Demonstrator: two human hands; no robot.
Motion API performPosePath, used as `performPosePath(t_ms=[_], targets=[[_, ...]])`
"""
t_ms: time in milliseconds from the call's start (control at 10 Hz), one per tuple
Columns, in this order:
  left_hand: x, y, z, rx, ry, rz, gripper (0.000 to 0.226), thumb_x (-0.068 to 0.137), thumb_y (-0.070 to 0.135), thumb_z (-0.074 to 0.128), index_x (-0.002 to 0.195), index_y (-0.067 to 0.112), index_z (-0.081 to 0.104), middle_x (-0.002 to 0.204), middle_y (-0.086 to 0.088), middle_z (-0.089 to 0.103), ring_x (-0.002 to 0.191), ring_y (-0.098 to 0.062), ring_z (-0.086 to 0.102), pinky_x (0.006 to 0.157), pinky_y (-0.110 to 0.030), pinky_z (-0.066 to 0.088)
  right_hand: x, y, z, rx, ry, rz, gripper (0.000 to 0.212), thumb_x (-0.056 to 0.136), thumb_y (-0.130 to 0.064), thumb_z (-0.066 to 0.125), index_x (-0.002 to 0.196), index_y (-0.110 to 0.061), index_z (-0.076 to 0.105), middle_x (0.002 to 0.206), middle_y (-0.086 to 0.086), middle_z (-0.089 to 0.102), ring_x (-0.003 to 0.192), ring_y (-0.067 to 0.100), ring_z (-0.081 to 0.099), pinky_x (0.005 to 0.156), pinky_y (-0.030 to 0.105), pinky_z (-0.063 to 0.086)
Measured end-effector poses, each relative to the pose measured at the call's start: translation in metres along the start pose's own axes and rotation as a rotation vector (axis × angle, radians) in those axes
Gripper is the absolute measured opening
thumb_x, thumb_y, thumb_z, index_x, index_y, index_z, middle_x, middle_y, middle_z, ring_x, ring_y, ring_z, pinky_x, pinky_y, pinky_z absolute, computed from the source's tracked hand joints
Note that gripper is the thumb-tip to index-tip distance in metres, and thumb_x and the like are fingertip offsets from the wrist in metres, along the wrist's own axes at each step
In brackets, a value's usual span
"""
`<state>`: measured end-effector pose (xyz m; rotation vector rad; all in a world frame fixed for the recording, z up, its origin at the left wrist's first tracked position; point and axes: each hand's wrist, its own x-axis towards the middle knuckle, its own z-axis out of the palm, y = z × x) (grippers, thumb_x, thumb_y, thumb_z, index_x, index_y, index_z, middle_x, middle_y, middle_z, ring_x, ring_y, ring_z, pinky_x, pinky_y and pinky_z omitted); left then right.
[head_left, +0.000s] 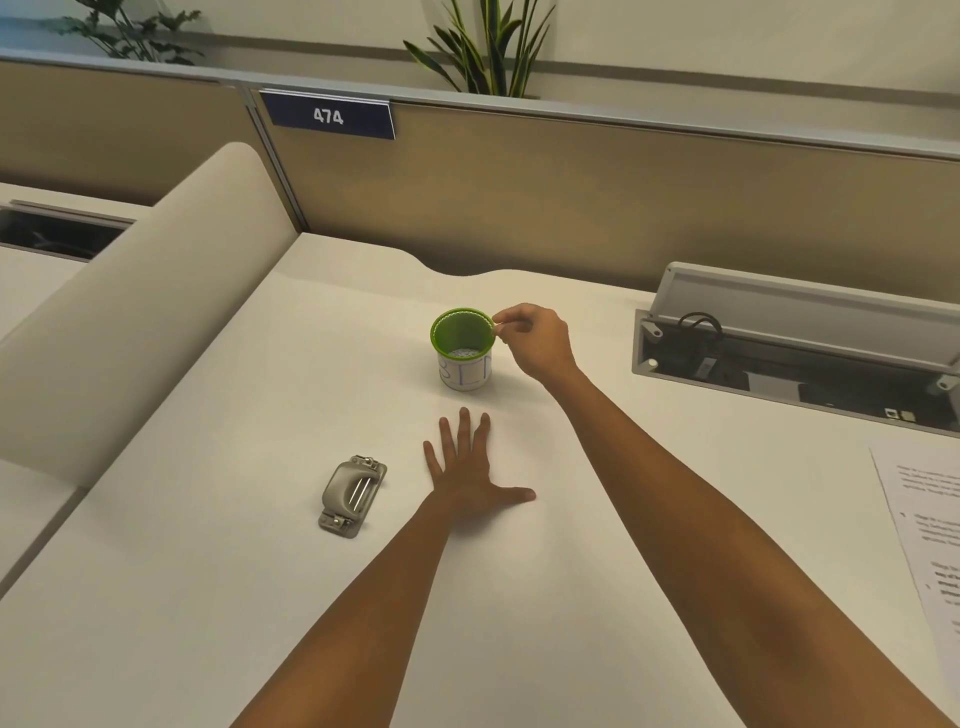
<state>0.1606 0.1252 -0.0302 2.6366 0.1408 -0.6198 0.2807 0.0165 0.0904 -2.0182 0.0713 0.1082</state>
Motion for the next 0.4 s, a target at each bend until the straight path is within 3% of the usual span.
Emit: performPosePath(t_ms=[200,300,400], targets=[[-0.004,0.002,-0.001,-0.027,0.038,0.013,0.134,0.063,0.083,0.066,0.159,0.03,-0.011,0.165,0.004,-0.029,0.149,-0.029,-0.033,0.116,-0.058,-0.019,-0.044,0.045,-0.017,0.008,0.147,-0.004,0.02,0.095,-0.01,0.06,0.111,-0.006,0.069,0.113,0.008,0.072,0.101,0.023,0.067,0.08,0.019,0.049],[-0.009,0.005,0.0,-0.05,0.052,0.04,0.126,0.069,0.078,0.067,0.16,0.029,-0.005,0.167,0.004,-0.024,0.151,-0.027,-0.029,0.116,-0.058,-0.019,-0.069,0.068,-0.03,-0.067,0.175,-0.012,0.021,0.096,-0.012,0.058,0.116,-0.007,0.065,0.117,0.008,0.068,0.104,0.025,0.065,0.088,0.03,0.053],[-0.015,0.009,0.01,-0.026,0.115,0.141,0.106,0.083,0.069,0.06,0.161,0.025,0.003,0.17,0.003,-0.011,0.155,-0.024,-0.019,0.12,-0.055,-0.014,-0.106,0.109,-0.049,-0.255,0.239,-0.034,0.026,0.099,-0.016,0.054,0.124,-0.009,0.059,0.128,0.006,0.06,0.119,0.025,0.056,0.101,0.035,0.045]])
